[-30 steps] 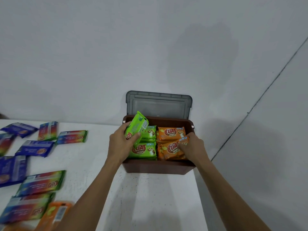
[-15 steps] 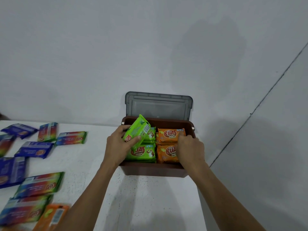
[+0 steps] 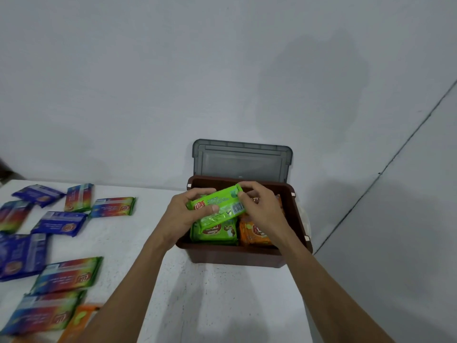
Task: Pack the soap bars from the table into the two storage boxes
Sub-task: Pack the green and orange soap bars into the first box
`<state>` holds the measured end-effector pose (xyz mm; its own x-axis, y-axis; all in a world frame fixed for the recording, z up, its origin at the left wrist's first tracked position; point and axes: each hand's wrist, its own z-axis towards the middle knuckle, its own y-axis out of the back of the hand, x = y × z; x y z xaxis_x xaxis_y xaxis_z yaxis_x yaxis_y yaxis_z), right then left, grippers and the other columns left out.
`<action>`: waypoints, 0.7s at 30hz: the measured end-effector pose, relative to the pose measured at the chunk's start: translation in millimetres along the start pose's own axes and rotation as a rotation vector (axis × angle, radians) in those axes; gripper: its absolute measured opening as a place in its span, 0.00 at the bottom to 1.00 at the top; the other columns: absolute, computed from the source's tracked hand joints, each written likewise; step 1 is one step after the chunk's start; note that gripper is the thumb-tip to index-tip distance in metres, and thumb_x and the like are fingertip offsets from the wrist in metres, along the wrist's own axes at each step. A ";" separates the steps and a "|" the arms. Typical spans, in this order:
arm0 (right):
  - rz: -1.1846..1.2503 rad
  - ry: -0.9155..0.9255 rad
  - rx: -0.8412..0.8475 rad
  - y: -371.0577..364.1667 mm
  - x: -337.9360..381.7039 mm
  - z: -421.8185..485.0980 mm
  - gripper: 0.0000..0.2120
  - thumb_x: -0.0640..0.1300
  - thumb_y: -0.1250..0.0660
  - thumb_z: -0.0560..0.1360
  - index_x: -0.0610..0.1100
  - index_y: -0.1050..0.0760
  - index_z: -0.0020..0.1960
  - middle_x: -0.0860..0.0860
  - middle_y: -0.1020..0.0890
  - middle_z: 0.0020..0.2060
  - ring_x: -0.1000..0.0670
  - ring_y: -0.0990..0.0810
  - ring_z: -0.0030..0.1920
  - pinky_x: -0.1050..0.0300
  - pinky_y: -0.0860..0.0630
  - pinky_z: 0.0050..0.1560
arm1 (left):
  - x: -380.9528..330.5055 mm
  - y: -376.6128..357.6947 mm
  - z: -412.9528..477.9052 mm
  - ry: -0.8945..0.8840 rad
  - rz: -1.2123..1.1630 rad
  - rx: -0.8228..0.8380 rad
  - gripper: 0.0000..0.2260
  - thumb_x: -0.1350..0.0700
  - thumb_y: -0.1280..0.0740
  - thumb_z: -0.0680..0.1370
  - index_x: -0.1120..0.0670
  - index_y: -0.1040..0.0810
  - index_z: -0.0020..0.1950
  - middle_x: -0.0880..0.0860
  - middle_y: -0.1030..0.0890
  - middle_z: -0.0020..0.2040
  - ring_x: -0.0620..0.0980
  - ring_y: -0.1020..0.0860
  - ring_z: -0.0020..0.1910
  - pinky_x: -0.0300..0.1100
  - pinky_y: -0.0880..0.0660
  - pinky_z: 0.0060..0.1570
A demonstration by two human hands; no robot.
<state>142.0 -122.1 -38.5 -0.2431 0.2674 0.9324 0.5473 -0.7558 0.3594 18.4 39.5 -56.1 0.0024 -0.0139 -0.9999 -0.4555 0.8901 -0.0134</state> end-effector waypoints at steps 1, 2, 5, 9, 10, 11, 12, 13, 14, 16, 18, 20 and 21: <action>0.110 -0.123 0.031 -1.0 3.0 -1.6 0.13 0.50 0.35 0.80 0.47 0.23 0.62 0.45 0.19 0.52 0.49 0.17 0.47 0.47 0.16 0.39 | 0.5 1.1 0.8 -0.006 -0.022 -0.012 0.21 0.56 0.22 0.67 0.52 0.18 0.59 0.54 0.16 0.52 0.52 0.16 0.49 0.44 0.19 0.46; 0.236 -0.264 0.071 -1.9 6.7 -3.4 0.16 0.54 0.36 0.79 0.45 0.22 0.61 0.45 0.18 0.51 0.49 0.17 0.43 0.48 0.17 0.37 | 0.4 2.8 2.2 -0.006 -0.051 -0.024 0.21 0.57 0.21 0.66 0.52 0.19 0.59 0.55 0.16 0.52 0.52 0.16 0.49 0.45 0.19 0.46; 0.563 -0.552 0.165 -1.2 13.5 -5.9 0.23 0.62 0.38 0.78 0.44 0.20 0.57 0.43 0.16 0.44 0.47 0.18 0.37 0.54 0.20 0.35 | -2.6 6.8 4.9 -0.017 -0.084 -0.020 0.21 0.57 0.21 0.66 0.53 0.20 0.58 0.57 0.16 0.51 0.55 0.17 0.49 0.47 0.19 0.47; 0.824 -0.634 0.202 -0.9 13.0 -4.3 0.18 0.57 0.34 0.78 0.43 0.19 0.55 0.42 0.18 0.49 0.46 0.18 0.42 0.57 0.19 0.34 | -5.5 3.3 8.6 -0.023 -0.002 0.044 0.15 0.50 0.31 0.74 0.51 0.21 0.59 0.56 0.17 0.53 0.55 0.17 0.53 0.47 0.20 0.50; 0.847 -0.651 0.205 -0.8 12.5 -4.1 0.17 0.56 0.33 0.77 0.42 0.19 0.53 0.41 0.18 0.49 0.45 0.18 0.43 0.57 0.18 0.34 | -5.7 1.4 9.1 -0.016 0.018 0.054 0.13 0.47 0.35 0.77 0.49 0.21 0.59 0.55 0.17 0.55 0.53 0.18 0.55 0.47 0.20 0.51; 0.871 -0.665 0.209 -0.3 12.0 -3.7 0.17 0.56 0.32 0.76 0.42 0.19 0.53 0.41 0.19 0.51 0.44 0.18 0.47 0.57 0.18 0.35 | -5.8 -0.3 9.4 0.002 0.014 0.053 0.15 0.43 0.40 0.79 0.48 0.21 0.60 0.53 0.17 0.56 0.52 0.19 0.57 0.46 0.22 0.53; 0.902 -0.678 0.216 0.4 11.0 -3.2 0.18 0.55 0.31 0.76 0.41 0.19 0.53 0.40 0.20 0.53 0.43 0.19 0.52 0.56 0.17 0.38 | -6.9 -2.2 9.7 0.030 -0.034 0.053 0.19 0.40 0.45 0.80 0.47 0.22 0.61 0.52 0.17 0.57 0.51 0.19 0.58 0.45 0.23 0.54; 0.939 -0.696 0.220 0.4 10.8 -3.0 0.19 0.55 0.30 0.75 0.40 0.20 0.54 0.38 0.21 0.56 0.41 0.20 0.56 0.55 0.16 0.40 | -7.5 -3.7 10.0 0.051 -0.100 0.060 0.25 0.37 0.50 0.79 0.48 0.23 0.63 0.54 0.17 0.58 0.52 0.19 0.58 0.45 0.24 0.55; 0.971 -0.717 0.215 -0.8 10.9 -2.6 0.19 0.54 0.30 0.75 0.38 0.21 0.55 0.37 0.22 0.59 0.39 0.22 0.59 0.54 0.16 0.41 | -8.5 -4.5 9.9 0.056 -0.156 0.074 0.29 0.35 0.53 0.78 0.50 0.25 0.66 0.56 0.18 0.58 0.53 0.20 0.59 0.46 0.25 0.57; 0.967 -0.730 0.186 -5.3 11.0 -2.4 0.19 0.48 0.29 0.75 0.36 0.22 0.59 0.36 0.25 0.62 0.37 0.22 0.59 0.55 0.16 0.41 | -10.3 -6.4 10.5 0.023 -0.165 0.115 0.34 0.33 0.58 0.78 0.52 0.27 0.69 0.58 0.18 0.57 0.54 0.20 0.60 0.49 0.28 0.62; 0.903 -0.693 0.164 -12.1 9.6 -1.4 0.15 0.38 0.29 0.74 0.35 0.23 0.60 0.37 0.27 0.64 0.37 0.23 0.60 0.57 0.17 0.40 | -9.3 -7.9 11.1 -0.013 -0.096 0.134 0.35 0.32 0.59 0.78 0.52 0.27 0.69 0.57 0.17 0.57 0.53 0.21 0.61 0.48 0.31 0.65; 0.813 -0.623 0.178 -16.9 7.2 0.0 0.10 0.30 0.32 0.74 0.37 0.23 0.56 0.39 0.25 0.62 0.41 0.23 0.60 0.55 0.18 0.42 | -7.2 -6.2 12.4 -0.022 -0.082 0.106 0.35 0.33 0.59 0.77 0.53 0.26 0.68 0.56 0.17 0.56 0.52 0.20 0.60 0.47 0.30 0.65; 0.762 -0.599 0.184 -18.0 6.9 0.1 0.12 0.28 0.34 0.74 0.38 0.24 0.55 0.40 0.24 0.60 0.42 0.22 0.59 0.54 0.19 0.44 | -6.0 -3.8 12.4 -0.031 -0.076 0.070 0.35 0.33 0.58 0.78 0.53 0.25 0.67 0.56 0.17 0.57 0.51 0.20 0.60 0.46 0.29 0.64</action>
<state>130.6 -106.6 -38.5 0.6443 0.0444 0.7635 0.5174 -0.7605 -0.3924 31.2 41.9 -50.0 0.0625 -0.0694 -0.9956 -0.3897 0.9167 -0.0884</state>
